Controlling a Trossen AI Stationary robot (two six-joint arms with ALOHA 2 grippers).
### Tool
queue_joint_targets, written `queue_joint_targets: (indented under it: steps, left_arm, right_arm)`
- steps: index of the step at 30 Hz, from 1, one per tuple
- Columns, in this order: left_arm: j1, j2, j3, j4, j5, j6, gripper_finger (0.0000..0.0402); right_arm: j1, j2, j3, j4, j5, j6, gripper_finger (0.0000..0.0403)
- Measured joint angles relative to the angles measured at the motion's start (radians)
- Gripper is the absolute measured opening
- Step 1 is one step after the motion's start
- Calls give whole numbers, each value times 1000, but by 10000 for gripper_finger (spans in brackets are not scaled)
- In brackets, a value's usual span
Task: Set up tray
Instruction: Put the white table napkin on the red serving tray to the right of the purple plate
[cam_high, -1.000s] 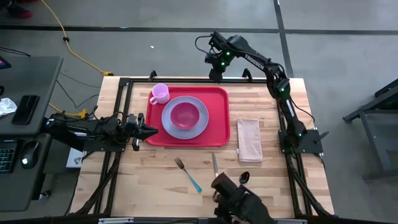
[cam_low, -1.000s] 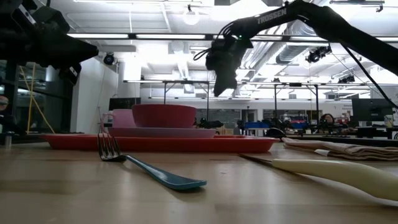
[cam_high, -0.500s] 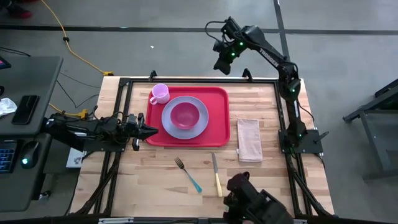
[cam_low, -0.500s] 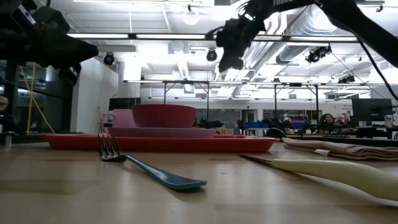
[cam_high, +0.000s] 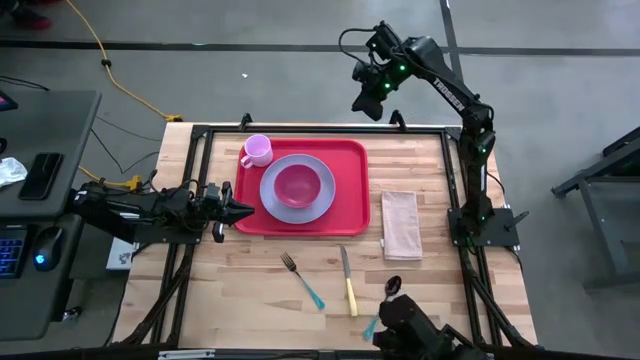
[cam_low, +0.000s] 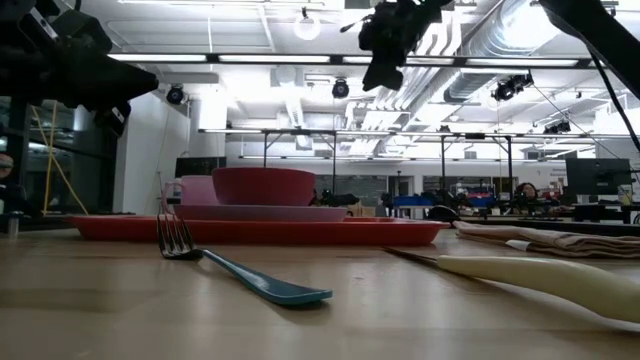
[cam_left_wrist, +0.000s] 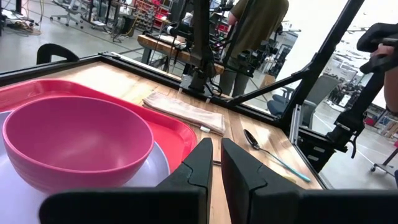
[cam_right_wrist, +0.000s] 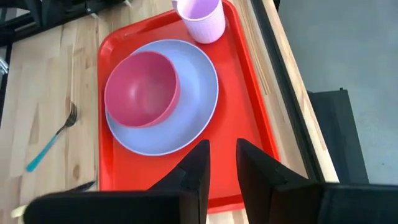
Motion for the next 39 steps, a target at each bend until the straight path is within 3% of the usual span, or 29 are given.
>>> queue_joint_targets:
  steps: [7,15,23,32,39]
  left_arm:
    - [0,0,0,0,0,-2,65]
    - [0,0,0,1,0,-18,65]
    - [0,0,0,1,0,-18,65]
    - [0,0,0,1,0,-19,65]
    - [0,0,0,2,0,-21,65]
  right_arm:
    - [4,-23,-106,15,73,-4,57]
    - [-3,-254,-590,377,147,75,57]
    - [-3,-581,-1022,679,317,183,57]
    - [0,-829,-1270,783,305,255,57]
    - [6,-939,-1392,832,119,282,57]
